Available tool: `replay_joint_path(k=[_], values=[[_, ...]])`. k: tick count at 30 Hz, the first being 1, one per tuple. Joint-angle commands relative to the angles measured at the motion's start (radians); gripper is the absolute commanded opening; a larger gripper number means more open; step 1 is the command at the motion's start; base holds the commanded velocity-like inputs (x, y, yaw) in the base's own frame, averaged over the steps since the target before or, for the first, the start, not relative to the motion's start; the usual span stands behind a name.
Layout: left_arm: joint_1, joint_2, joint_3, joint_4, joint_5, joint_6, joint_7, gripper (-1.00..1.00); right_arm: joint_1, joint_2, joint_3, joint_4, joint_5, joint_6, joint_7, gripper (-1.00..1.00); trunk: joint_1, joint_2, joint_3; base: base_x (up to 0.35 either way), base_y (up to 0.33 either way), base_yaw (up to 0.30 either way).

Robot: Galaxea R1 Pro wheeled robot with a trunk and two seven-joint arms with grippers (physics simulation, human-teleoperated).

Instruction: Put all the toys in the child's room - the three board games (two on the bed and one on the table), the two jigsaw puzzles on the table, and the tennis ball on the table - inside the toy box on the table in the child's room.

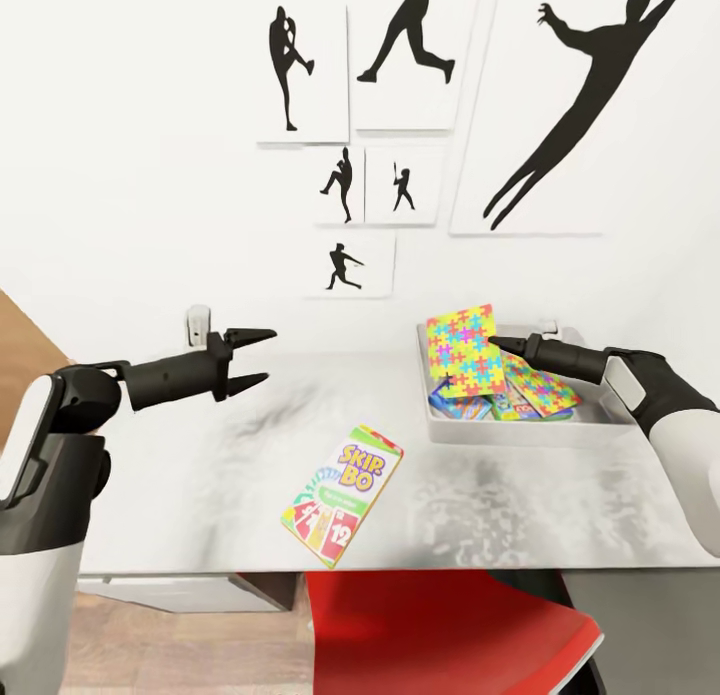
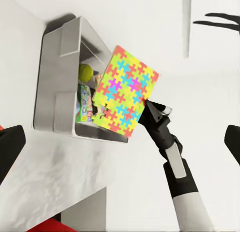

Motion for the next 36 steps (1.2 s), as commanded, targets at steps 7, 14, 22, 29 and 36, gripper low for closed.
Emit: replay_joint_path(k=[7, 14, 22, 29, 36], values=[[-0.057, -0.007, -0.011, 0.000, 0.049, -0.007, 0.044, 1.00, -0.002, -0.005, 0.001, 0.000, -0.006, 0.011, -0.008, -1.00, 0.000, -0.002, -0.013, 0.000, 0.000, 0.000], [-0.069, -0.007, -0.013, -0.001, 0.095, -0.011, 0.049, 1.00, -0.003, -0.008, 0.001, 0.000, -0.007, 0.018, -0.029, -1.00, 0.000, -0.002, -0.024, 0.000, 0.000, 0.000], [-0.070, -0.007, -0.012, 0.000, 0.100, -0.011, 0.050, 1.00, -0.003, -0.008, 0.001, -0.001, -0.007, 0.020, -0.031, -1.00, 0.000, -0.002, -0.037, 0.000, 0.000, 0.000], [-0.070, -0.007, -0.011, 0.000, 0.100, -0.011, 0.050, 1.00, -0.003, -0.009, 0.001, -0.001, -0.008, 0.020, -0.031, -1.00, 0.000, -0.002, -0.048, 0.000, 0.000, 0.000], [-0.070, -0.007, -0.011, 0.000, 0.100, -0.011, 0.050, 1.00, -0.003, -0.010, 0.001, -0.001, -0.009, 0.020, -0.031, -1.00, 0.000, -0.002, -0.059, 0.000, 0.000, 0.000]])
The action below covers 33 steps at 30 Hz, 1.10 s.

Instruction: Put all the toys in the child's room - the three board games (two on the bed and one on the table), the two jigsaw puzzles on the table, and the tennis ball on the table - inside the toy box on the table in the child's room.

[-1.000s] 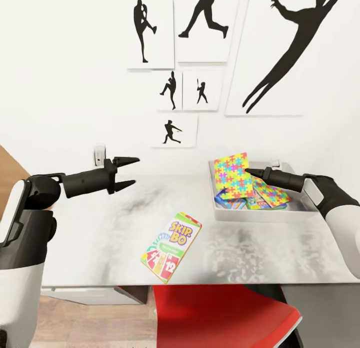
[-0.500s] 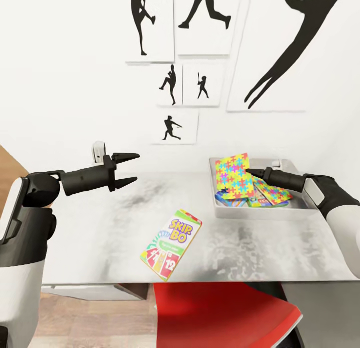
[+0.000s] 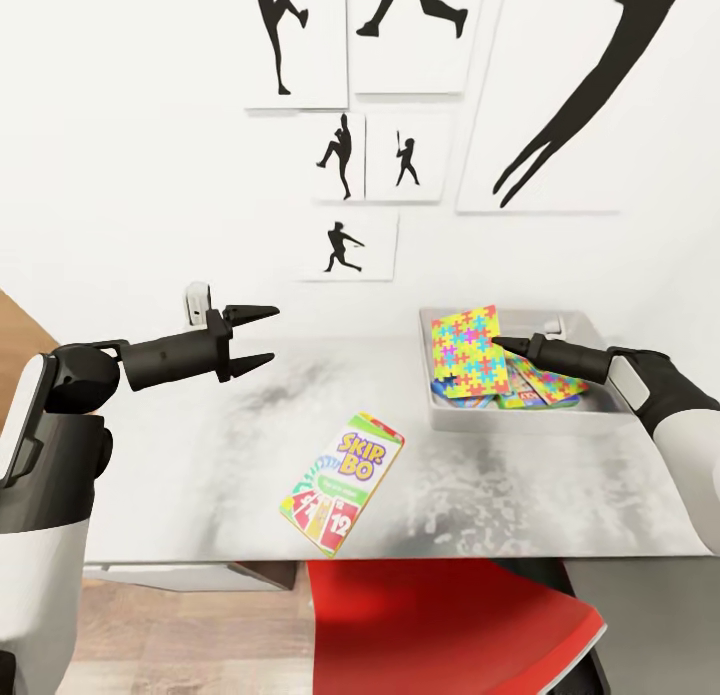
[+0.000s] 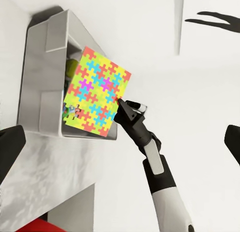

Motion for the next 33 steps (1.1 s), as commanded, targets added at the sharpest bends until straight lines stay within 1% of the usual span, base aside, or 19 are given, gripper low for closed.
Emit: replay_joint_path(k=[1, 10, 11, 24, 28, 30, 31, 32, 33], values=[[-0.001, 0.000, 0.001, 0.000, 0.009, 0.002, 0.010, 1.00, -0.001, 0.000, 0.001, 0.000, -0.005, 0.007, 0.001, -1.00, 0.000, -0.002, -0.003, 0.000, 0.000, 0.000], [-0.001, 0.000, 0.001, 0.000, 0.009, 0.002, 0.010, 1.00, 0.000, -0.001, -0.001, 0.000, -0.005, 0.006, 0.001, -1.00, 0.000, -0.002, -0.015, 0.000, 0.000, 0.000], [-0.001, 0.000, 0.001, 0.000, 0.009, 0.002, 0.010, 1.00, 0.000, -0.002, -0.001, 0.000, -0.005, 0.006, 0.000, 1.00, 0.000, -0.002, -0.015, 0.000, 0.000, 0.000], [0.004, 0.000, 0.001, 0.000, 0.009, 0.001, 0.010, 1.00, 0.001, -0.004, -0.002, -0.004, -0.005, 0.006, -0.003, 1.00, 0.000, -0.002, -0.016, 0.000, 0.000, 0.000], [0.008, 0.000, 0.001, 0.000, 0.009, 0.001, 0.010, 1.00, 0.008, -0.006, -0.004, -0.020, -0.006, -0.010, 0.005, 1.00, 0.000, -0.002, -0.016, 0.000, 0.000, 0.000], [0.021, 0.002, 0.002, 0.000, 0.007, 0.001, 0.011, 1.00, 0.017, -0.017, -0.002, -0.074, -0.007, -0.040, 0.014, 1.00, 0.000, -0.002, -0.016, 0.000, 0.000, 0.000], [0.038, 0.006, 0.003, 0.000, 0.003, 0.001, 0.012, 1.00, 0.042, -0.028, -0.002, -0.131, -0.007, -0.060, 0.030, 1.00, 0.000, -0.002, -0.016, 0.000, 0.000, 0.000], [0.046, 0.009, 0.003, 0.000, 0.001, 0.001, 0.014, 1.00, 0.061, -0.033, -0.002, -0.166, -0.007, -0.068, 0.039, 1.00, 0.000, -0.002, -0.016, 0.000, 0.000, 0.000], [0.061, 0.016, 0.003, -0.001, -0.004, 0.002, 0.027, 1.00, 0.110, -0.040, -0.003, -0.258, -0.007, -0.078, 0.053, 1.00, 0.000, -0.002, -0.016, 0.000, 0.000, 0.000]])
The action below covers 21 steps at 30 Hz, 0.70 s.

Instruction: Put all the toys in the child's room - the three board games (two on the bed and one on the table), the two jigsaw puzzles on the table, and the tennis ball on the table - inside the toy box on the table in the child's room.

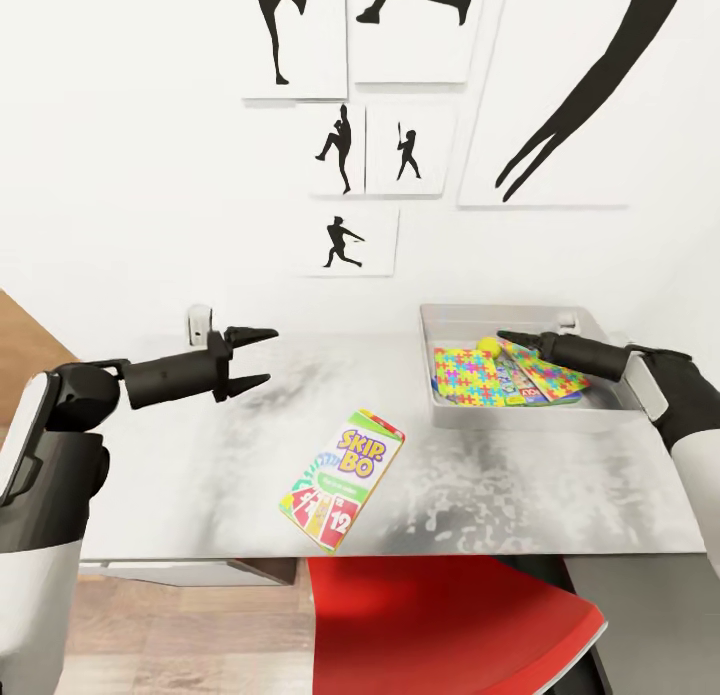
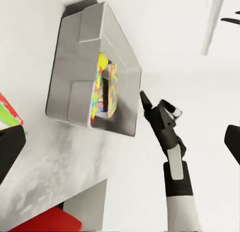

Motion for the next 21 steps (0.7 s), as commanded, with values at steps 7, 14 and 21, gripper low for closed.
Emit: replay_joint_path(k=[7, 14, 21], values=[[0.066, 0.058, 0.001, -0.001, -0.017, 0.012, 0.129, 1.00, 0.412, 0.009, -0.218, -0.741, -0.002, 0.082, -0.084, 1.00, 0.001, -0.002, -0.001, 0.000, 0.000, 0.000], [0.080, 0.067, 0.003, -0.001, -0.017, 0.015, 0.073, 1.00, 0.580, 0.044, -0.288, -0.973, -0.003, 0.089, -0.180, 1.00, 0.001, -0.002, -0.001, 0.000, 0.000, 0.000], [0.079, 0.068, 0.003, 0.000, -0.018, 0.015, 0.060, 1.00, 0.606, 0.050, -0.297, -1.007, -0.006, 0.129, -0.194, 1.00, 0.001, -0.002, -0.001, -0.083, 0.013, 0.000]])
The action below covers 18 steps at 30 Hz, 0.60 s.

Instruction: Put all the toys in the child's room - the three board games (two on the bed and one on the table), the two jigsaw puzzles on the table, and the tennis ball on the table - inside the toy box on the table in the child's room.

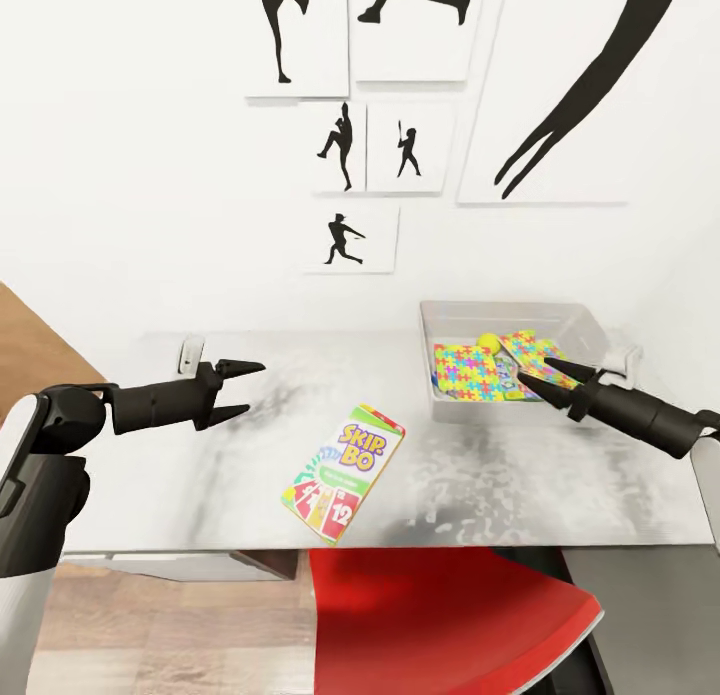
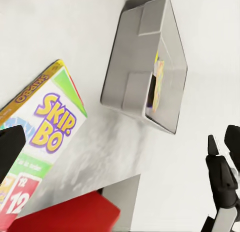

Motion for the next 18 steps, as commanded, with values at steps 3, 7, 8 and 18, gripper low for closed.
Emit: replay_joint_path(k=[3, 7, 8, 18], values=[[-0.005, 0.000, 0.001, 0.000, 0.009, 0.002, 0.008, 1.00, -0.009, 0.014, 0.002, -0.003, -0.004, 0.215, -0.006, 1.00, 0.000, -0.002, -0.002, -0.264, 0.103, 0.000], [-0.011, -0.002, 0.001, 0.000, 0.009, 0.002, 0.007, 1.00, -0.012, 0.051, 0.002, -0.004, -0.003, 0.357, -0.011, 1.00, 0.000, -0.002, -0.002, -0.284, 0.167, 0.000], [-0.011, -0.003, 0.001, 0.000, 0.009, 0.002, 0.008, 1.00, -0.013, 0.057, 0.003, -0.004, -0.003, 0.377, -0.011, 1.00, 0.000, -0.002, -0.002, -0.286, 0.198, 0.000], [0.011, 0.005, 0.059, 0.000, 0.009, 0.015, 0.013, 1.00, -0.066, 0.096, 0.016, 0.036, 0.002, 0.406, -0.096, 1.00, 0.000, -0.002, -0.002, -0.108, 0.187, 0.000]])
